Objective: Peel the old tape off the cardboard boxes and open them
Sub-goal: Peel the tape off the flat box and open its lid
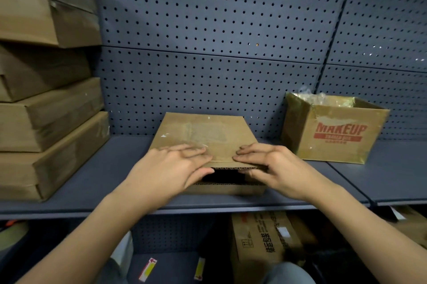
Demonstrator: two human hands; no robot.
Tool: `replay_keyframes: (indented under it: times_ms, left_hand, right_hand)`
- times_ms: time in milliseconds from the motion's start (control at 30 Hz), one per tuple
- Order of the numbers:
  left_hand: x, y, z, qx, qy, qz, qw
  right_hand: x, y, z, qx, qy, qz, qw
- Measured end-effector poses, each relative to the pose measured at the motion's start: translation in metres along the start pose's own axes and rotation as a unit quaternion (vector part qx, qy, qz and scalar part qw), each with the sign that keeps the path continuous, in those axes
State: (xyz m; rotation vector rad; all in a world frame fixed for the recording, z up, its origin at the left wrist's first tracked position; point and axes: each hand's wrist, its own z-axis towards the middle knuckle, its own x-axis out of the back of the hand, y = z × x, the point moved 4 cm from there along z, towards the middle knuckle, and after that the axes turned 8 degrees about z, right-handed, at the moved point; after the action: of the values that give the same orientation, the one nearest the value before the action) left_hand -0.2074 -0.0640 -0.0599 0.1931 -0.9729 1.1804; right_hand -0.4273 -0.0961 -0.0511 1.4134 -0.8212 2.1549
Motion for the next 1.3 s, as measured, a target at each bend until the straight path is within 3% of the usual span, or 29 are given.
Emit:
replay_keyframes:
  times_ms: [233,333,467,567,700,767,867,1100,1300]
  left_hand:
    - [0.01,-0.011,-0.011,0.064,0.025,0.007,0.998]
    - [0.008,-0.024,-0.035,0.191,0.04,-0.067,0.978]
    - [-0.007,-0.027,-0.058,0.407,0.021,-0.285,0.867]
    - [-0.018,-0.022,-0.062,0.448,0.051,-0.39,0.803]
    - [-0.038,-0.021,-0.072,0.501,0.017,-0.45,0.739]
    - [-0.043,-0.021,-0.073,0.506,0.004,-0.437,0.744]
    - [-0.044,-0.022,-0.067,0.478,-0.023,-0.402,0.781]
    - [-0.046,-0.019,-0.078,0.43,-0.104,-0.395,0.806]
    - [-0.044,-0.025,-0.074,0.446,-0.106,-0.364,0.811]
  right_hand:
    - [-0.002,0.011,-0.002,-0.029,0.068,0.085,0.994]
    - [-0.003,0.016,-0.007,-0.06,0.111,0.177,0.976]
    - [-0.006,0.015,-0.004,-0.063,0.128,0.212,0.967]
    - [-0.006,0.015,-0.001,-0.055,0.142,0.203,0.967]
    - [-0.008,0.016,-0.001,-0.048,0.156,0.204,0.965]
    - [-0.01,0.015,-0.001,-0.048,0.162,0.207,0.964]
    - [-0.01,0.015,-0.002,-0.054,0.166,0.211,0.962]
    - [-0.012,0.019,0.0,-0.058,0.193,0.198,0.959]
    - [-0.016,0.022,0.001,-0.109,0.239,0.288,0.921]
